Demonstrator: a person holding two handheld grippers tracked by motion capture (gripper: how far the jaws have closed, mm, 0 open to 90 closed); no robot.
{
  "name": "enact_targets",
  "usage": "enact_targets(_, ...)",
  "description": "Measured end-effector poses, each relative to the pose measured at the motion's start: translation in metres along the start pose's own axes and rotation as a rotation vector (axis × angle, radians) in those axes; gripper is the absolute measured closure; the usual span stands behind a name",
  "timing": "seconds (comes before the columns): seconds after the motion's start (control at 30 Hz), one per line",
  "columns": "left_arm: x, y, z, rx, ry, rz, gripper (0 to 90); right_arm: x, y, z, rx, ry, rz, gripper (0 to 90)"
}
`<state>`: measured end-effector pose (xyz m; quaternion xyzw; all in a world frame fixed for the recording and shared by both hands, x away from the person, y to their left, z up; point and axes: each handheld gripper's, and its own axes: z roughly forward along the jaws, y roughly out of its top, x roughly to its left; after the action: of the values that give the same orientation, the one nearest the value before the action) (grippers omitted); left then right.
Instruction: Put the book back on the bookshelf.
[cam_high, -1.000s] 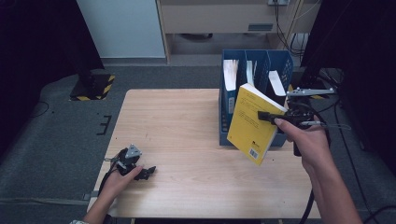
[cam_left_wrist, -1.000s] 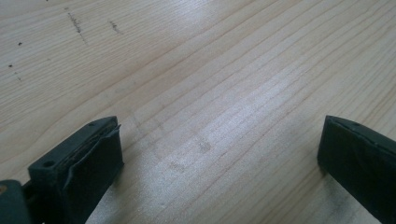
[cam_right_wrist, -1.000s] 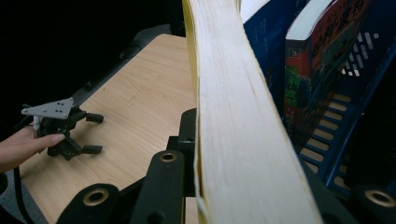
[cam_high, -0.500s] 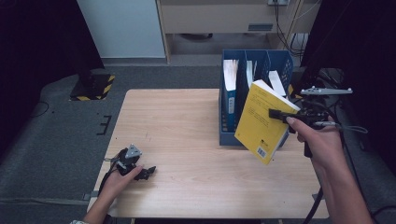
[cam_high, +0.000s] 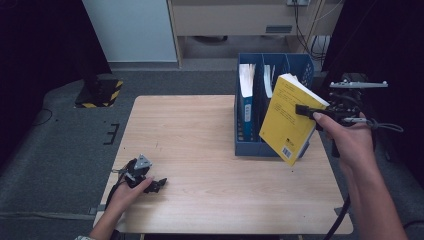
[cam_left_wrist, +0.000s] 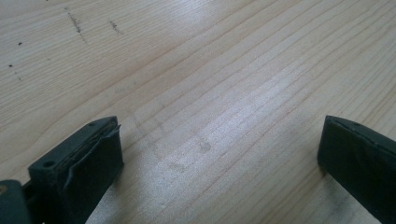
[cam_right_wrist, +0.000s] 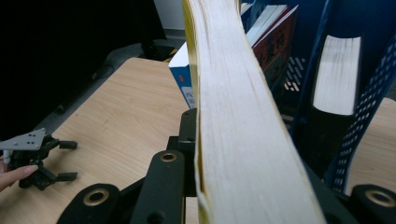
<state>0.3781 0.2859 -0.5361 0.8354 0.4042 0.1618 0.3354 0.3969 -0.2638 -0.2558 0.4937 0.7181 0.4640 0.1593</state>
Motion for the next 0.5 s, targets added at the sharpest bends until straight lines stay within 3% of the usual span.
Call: enact_targets(0.5, 0.0, -0.0001, 0.0001, -0.001, 0.0, 0.0, 0.0, -0.006, 0.0081, 0.0053, 0.0, -0.096, -0.017, 75.2)
